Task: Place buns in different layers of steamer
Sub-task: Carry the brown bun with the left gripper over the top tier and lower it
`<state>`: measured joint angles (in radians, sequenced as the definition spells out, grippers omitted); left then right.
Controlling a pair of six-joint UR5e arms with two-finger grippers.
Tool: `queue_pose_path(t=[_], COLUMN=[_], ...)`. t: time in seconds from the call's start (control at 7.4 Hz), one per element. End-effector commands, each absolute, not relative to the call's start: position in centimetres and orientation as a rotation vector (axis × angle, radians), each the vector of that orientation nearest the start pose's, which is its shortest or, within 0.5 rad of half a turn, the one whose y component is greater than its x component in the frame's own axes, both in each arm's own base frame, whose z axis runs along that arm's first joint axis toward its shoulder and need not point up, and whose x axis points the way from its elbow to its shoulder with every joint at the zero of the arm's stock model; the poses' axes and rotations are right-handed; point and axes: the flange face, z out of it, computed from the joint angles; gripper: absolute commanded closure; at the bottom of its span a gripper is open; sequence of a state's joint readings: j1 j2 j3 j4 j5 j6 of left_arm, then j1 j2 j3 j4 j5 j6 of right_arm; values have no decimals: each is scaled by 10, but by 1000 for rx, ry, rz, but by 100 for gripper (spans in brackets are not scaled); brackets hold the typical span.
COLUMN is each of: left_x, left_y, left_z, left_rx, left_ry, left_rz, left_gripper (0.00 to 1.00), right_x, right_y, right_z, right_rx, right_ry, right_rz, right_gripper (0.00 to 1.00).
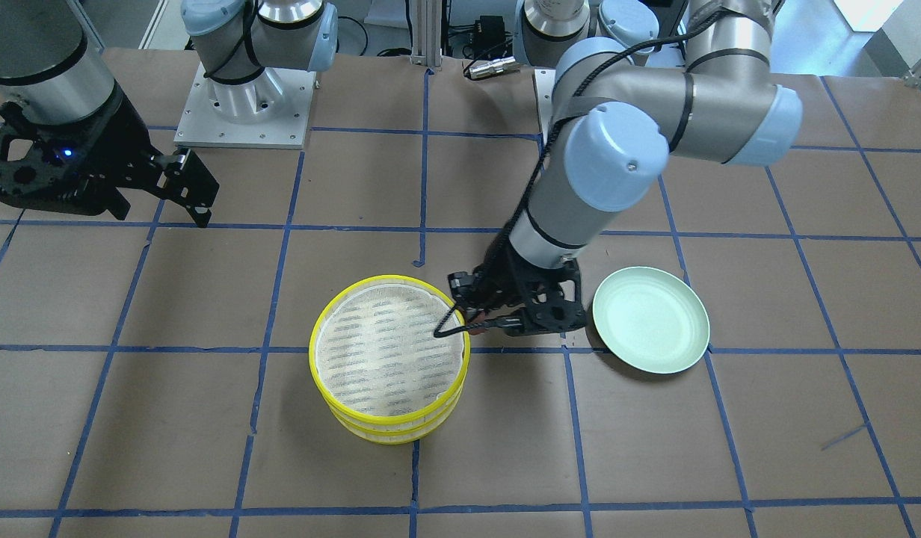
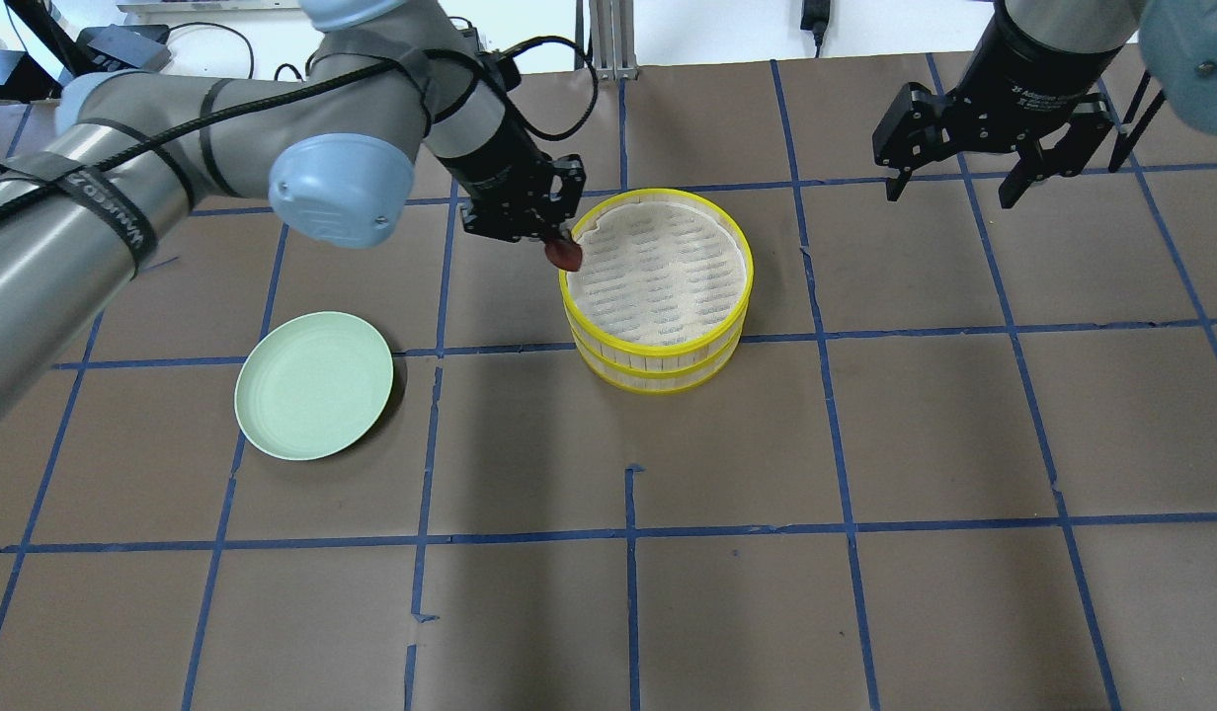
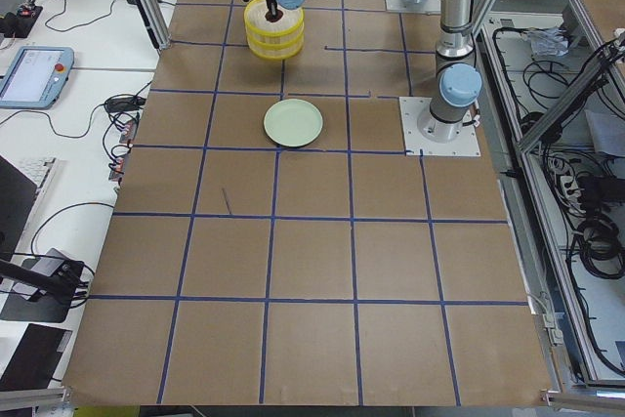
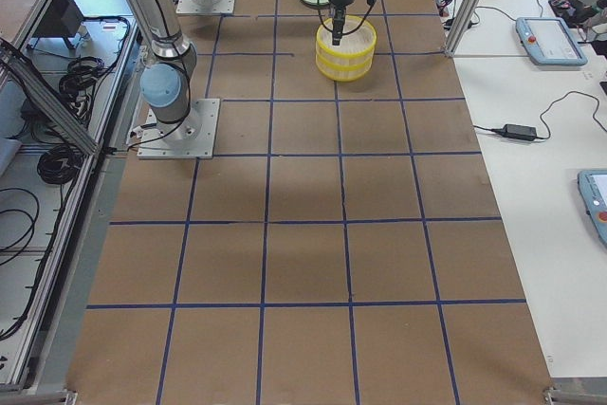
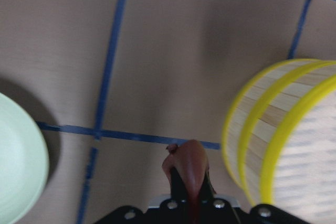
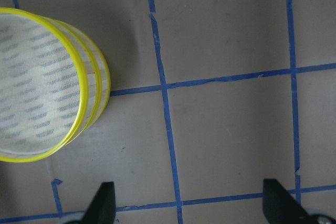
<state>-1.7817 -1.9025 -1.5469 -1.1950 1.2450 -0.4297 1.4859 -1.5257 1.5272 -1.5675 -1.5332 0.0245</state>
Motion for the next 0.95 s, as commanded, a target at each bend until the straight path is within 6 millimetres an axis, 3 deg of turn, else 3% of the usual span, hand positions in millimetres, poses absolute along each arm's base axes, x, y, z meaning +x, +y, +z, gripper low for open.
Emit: queue_pose_path(t=[0.0,0.14,0.27,0.41,0.68,0.81], left_x=[-343,-347,-346,-347,-346,-345], left_y=[-567,-579,-582,-581,-579,-577], left_z=[337,306,298,300,308,317], left_rx=[-348,-348,-347,-341,-329,-318], left_ry=[3511,3507,3500,3505,3512,3512], left_rz=[55,66,71,49,10,-2], left_gripper=[99,91,64,23,9,8], right_x=[93,93,94,96,92,94], right_y=[-518,-518,-518,-518,-520,-520], right_z=[493,493,493,493,500,500], right_rx=[138,138,136,133,142,137], right_ry=[3103,3103,3097,3090,3091,3090], right_rz=[5,3,4,2,-22,-22], right_gripper=[0,0,0,0,0,0])
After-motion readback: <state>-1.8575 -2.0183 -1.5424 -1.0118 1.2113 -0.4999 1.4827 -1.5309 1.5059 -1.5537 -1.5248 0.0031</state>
